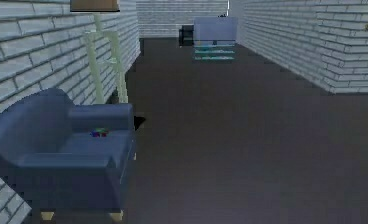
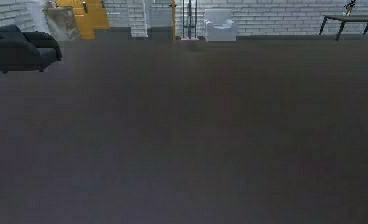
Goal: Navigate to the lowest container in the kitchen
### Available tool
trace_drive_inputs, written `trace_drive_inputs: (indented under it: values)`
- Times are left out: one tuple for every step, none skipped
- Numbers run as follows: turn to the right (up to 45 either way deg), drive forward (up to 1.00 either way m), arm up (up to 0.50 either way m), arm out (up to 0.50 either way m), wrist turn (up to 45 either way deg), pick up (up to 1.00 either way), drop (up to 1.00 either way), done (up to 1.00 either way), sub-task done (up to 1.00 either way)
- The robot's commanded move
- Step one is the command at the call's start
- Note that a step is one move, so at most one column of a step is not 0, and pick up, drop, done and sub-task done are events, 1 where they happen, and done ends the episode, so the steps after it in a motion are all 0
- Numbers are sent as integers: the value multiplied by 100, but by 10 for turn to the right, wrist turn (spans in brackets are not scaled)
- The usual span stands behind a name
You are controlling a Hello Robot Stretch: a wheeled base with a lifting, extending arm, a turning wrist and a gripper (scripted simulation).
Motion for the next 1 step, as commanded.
trace_drive_inputs:
  values:
    - [0, 100, 0, 0, 0, 0, 0, 0, 0]
